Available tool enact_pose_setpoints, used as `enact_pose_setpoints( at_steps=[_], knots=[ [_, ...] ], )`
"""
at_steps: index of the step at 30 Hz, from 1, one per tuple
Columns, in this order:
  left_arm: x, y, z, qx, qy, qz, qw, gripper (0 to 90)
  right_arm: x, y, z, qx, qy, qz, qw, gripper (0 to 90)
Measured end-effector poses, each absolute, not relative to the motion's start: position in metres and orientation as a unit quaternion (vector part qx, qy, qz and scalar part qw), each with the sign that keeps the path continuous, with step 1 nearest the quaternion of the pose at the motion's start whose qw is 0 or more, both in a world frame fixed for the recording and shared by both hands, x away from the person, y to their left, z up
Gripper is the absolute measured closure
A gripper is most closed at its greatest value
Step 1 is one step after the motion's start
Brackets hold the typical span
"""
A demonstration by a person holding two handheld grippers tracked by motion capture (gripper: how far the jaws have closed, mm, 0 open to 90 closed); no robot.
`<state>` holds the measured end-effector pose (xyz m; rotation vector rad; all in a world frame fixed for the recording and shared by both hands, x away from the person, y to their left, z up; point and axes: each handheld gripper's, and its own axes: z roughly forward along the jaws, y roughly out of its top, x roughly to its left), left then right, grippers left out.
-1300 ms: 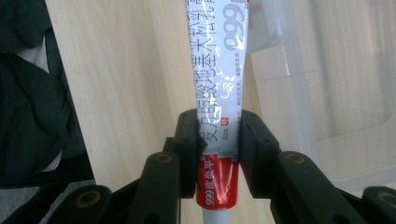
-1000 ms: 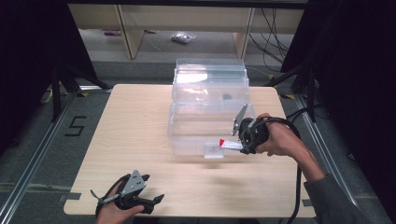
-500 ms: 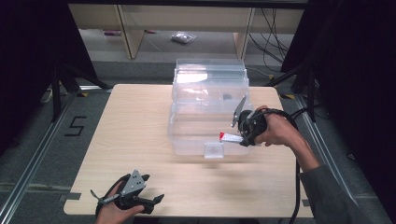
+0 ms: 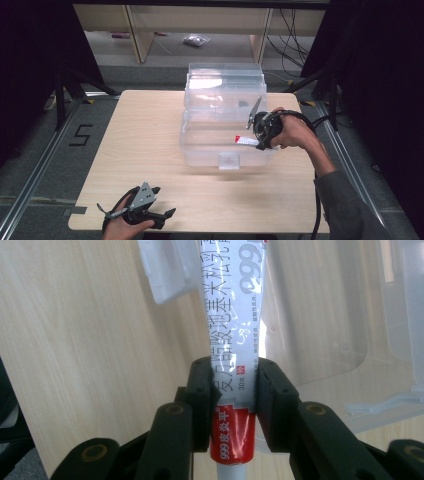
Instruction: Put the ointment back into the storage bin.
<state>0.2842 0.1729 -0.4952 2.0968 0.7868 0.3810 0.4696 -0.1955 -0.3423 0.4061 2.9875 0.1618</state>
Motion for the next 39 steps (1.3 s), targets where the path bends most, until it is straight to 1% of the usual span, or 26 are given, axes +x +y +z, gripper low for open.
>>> enact_pose_setpoints(
  at_steps=[11, 14, 23, 26, 31, 35, 39],
  knots=[
    [0.284, 0.173, -0.495, 0.837, 0.314, 0.151, 0.422, 14.9, 0.486, -0.196, -0.356, 0.133, 0.988, 0.053, 0.061, 70.8],
    [0.284, 0.173, -0.495, 0.837, 0.318, 0.152, 0.418, 15.0, 0.492, -0.197, -0.360, 0.126, 0.989, 0.058, 0.053, 70.7],
    [0.285, 0.174, -0.495, 0.839, 0.315, 0.154, 0.417, 14.9, 0.505, -0.199, -0.370, 0.128, 0.989, 0.055, 0.050, 70.7],
    [0.285, 0.174, -0.495, 0.837, 0.314, 0.155, 0.420, 15.0, 0.505, -0.200, -0.373, 0.139, 0.988, 0.049, 0.050, 70.7],
    [0.285, 0.173, -0.496, 0.836, 0.314, 0.150, 0.424, 14.9, 0.509, -0.201, -0.380, 0.126, 0.990, 0.051, 0.046, 70.7],
    [0.285, 0.174, -0.495, 0.838, 0.315, 0.151, 0.418, 14.9, 0.507, -0.201, -0.382, 0.137, 0.989, 0.046, 0.040, 70.7],
    [0.285, 0.174, -0.495, 0.839, 0.316, 0.153, 0.417, 14.9, 0.511, -0.202, -0.384, 0.119, 0.991, 0.048, 0.044, 70.7]
  ],
)
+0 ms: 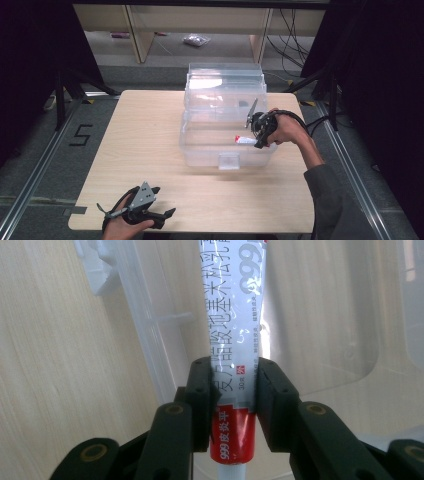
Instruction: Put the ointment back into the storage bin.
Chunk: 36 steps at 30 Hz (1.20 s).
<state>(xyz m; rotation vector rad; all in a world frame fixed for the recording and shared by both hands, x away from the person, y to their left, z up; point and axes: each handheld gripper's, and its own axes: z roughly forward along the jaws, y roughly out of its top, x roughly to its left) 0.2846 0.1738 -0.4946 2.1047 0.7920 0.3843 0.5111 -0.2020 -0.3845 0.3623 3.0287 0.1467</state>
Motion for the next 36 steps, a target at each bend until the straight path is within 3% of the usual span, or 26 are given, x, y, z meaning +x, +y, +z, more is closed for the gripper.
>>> enact_pose_setpoints(
  at_steps=[19, 36],
  knots=[
    [0.286, 0.174, -0.496, 0.837, 0.314, 0.154, 0.421, 14.9, 0.515, -0.203, -0.397, 0.125, 0.991, 0.047, 0.025, 70.1],
    [0.286, 0.174, -0.495, 0.839, 0.313, 0.155, 0.417, 14.9, 0.513, -0.207, -0.381, 0.147, 0.986, 0.064, 0.046, 65.0]
  ],
)
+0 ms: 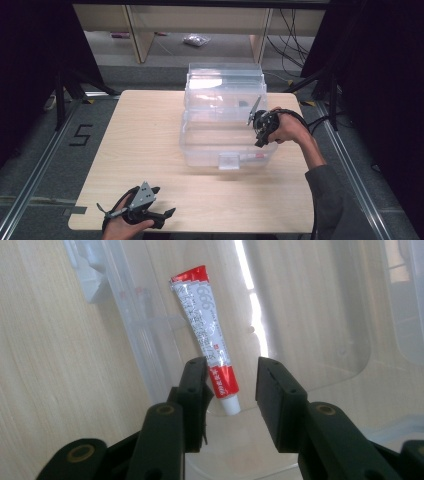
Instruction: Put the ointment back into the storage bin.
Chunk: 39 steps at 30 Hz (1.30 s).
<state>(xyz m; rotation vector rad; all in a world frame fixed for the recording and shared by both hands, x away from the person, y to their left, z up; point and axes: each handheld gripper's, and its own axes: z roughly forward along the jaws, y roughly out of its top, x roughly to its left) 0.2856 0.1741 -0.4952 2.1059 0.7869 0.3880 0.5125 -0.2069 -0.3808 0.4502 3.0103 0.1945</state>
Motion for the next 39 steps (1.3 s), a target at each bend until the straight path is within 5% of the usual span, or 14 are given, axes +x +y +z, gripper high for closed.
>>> enact_pose_setpoints(
  at_steps=[39],
  knots=[
    [0.286, 0.175, -0.495, 0.839, 0.314, 0.158, 0.416, 15.0, 0.475, -0.209, -0.346, 0.227, 0.953, 0.185, 0.077, 40.9]
  ],
)
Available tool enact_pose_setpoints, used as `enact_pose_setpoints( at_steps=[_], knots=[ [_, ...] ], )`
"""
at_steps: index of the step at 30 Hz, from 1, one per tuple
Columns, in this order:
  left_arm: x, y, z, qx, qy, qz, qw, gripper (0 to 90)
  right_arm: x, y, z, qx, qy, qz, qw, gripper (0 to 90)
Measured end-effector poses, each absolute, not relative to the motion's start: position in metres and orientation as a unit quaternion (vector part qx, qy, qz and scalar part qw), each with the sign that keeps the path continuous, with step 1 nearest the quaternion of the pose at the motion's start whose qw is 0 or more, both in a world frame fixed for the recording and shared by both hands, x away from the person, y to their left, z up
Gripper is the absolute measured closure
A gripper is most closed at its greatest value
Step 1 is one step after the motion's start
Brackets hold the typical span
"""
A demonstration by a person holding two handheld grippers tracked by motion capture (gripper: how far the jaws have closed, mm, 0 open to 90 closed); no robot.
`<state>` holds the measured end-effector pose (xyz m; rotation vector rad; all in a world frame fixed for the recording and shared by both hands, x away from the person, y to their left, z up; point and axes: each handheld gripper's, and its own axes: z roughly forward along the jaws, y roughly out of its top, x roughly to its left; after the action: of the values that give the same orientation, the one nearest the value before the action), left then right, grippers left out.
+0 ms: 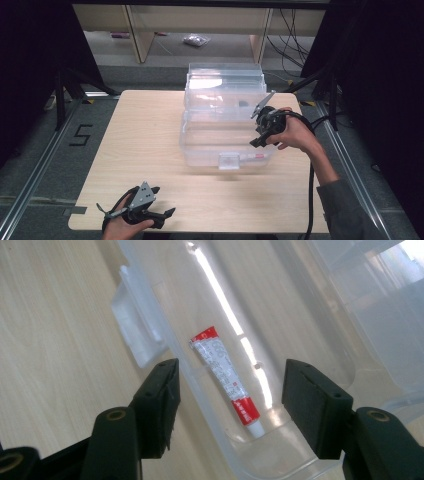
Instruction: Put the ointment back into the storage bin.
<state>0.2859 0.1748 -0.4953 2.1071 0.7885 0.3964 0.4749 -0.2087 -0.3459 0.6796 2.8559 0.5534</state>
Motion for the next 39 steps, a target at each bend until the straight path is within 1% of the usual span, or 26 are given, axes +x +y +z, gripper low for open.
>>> enact_pose_setpoints(
  at_steps=[5, 6, 10, 22, 28, 34, 39],
  knots=[
    [0.285, 0.173, -0.496, 0.832, 0.319, 0.151, 0.427, 14.9, 0.469, -0.210, -0.347, 0.238, 0.950, 0.189, 0.077, 37.8],
    [0.286, 0.175, -0.495, 0.839, 0.313, 0.157, 0.417, 14.9, 0.467, -0.210, -0.347, 0.241, 0.948, 0.191, 0.080, 36.7],
    [0.286, 0.174, -0.496, 0.839, 0.313, 0.157, 0.417, 14.9, 0.461, -0.212, -0.349, 0.251, 0.944, 0.199, 0.078, 35.4],
    [0.286, 0.175, -0.496, 0.839, 0.314, 0.158, 0.416, 14.9, 0.450, -0.213, -0.352, 0.250, 0.940, 0.218, 0.081, 35.2],
    [0.286, 0.175, -0.496, 0.839, 0.314, 0.158, 0.416, 14.9, 0.446, -0.212, -0.351, 0.257, 0.936, 0.226, 0.086, 33.7],
    [0.286, 0.175, -0.496, 0.839, 0.314, 0.157, 0.415, 14.9, 0.441, -0.210, -0.353, 0.261, 0.933, 0.234, 0.078, 33.1],
    [0.286, 0.175, -0.496, 0.839, 0.315, 0.157, 0.414, 15.0, 0.440, -0.211, -0.356, 0.260, 0.931, 0.242, 0.082, 32.4]
  ],
)
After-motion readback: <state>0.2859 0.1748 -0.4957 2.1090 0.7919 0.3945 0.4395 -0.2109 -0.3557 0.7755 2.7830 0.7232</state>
